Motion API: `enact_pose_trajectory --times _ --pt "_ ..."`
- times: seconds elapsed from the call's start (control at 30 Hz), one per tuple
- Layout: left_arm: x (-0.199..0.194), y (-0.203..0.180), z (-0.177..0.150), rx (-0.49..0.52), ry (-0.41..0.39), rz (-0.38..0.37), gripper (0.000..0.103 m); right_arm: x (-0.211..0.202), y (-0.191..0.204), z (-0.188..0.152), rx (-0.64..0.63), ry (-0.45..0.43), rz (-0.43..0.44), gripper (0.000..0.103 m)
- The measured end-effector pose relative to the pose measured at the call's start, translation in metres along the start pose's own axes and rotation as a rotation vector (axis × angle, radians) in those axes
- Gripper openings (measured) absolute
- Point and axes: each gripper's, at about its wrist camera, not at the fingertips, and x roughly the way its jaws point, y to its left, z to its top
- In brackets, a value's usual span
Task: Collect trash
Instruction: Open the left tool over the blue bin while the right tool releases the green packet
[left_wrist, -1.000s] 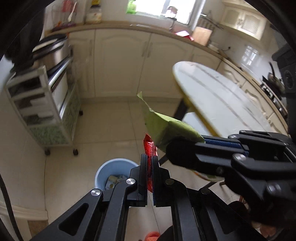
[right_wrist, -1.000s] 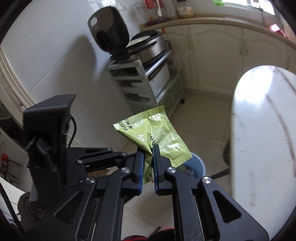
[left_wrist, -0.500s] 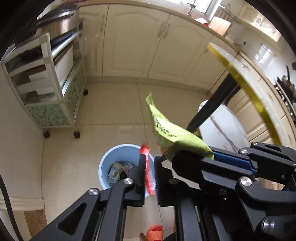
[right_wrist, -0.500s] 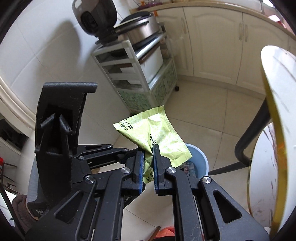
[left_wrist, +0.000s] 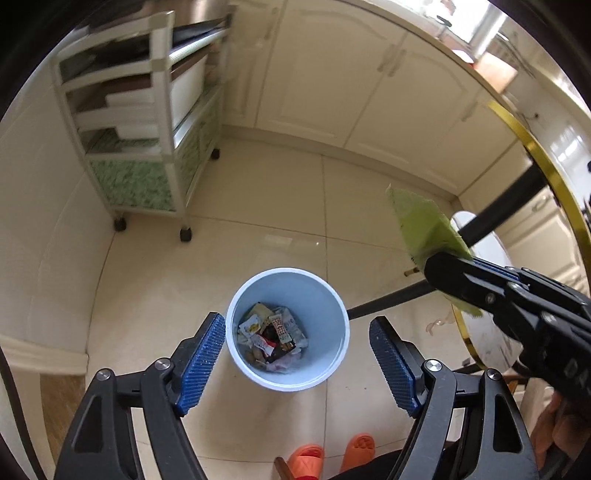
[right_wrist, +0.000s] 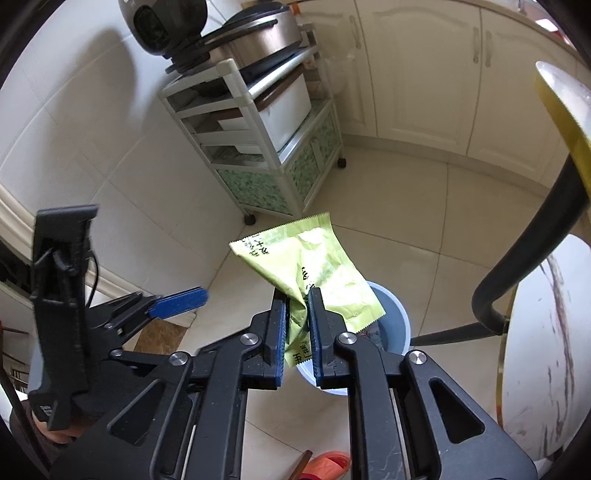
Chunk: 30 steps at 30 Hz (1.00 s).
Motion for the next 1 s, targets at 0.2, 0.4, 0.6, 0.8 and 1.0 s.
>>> enact_pose_trajectory --times 0.2,0.4,0.6,0.8,1.0 --pt "-0.004 0.009 -0.003 -0.022 0.001 0.017 0.076 0.016 -0.004 0.001 -0.004 0.011 0.001 0.023" --pt "-0.022 0.008 -0.010 -0.032 -0.041 0.025 0.076 0.005 0.005 -0.007 -0.011 -0.002 -0.009 0.043" --pt "-0.064 -0.002 -0.030 -0.040 -0.092 0.045 0.083 -0.029 0.025 -0.014 -0.018 -0.016 -0.043 0.078" --pt "-0.126 -0.023 -0.053 0.004 -0.169 0.073 0.097 -0.082 0.049 -0.027 -0.043 -0.059 -0.030 0.095" --pt "-0.193 -0.055 -0.079 0.051 -0.290 0.065 0.102 -0.155 0.064 -0.044 -0.060 -0.172 -0.040 0.103"
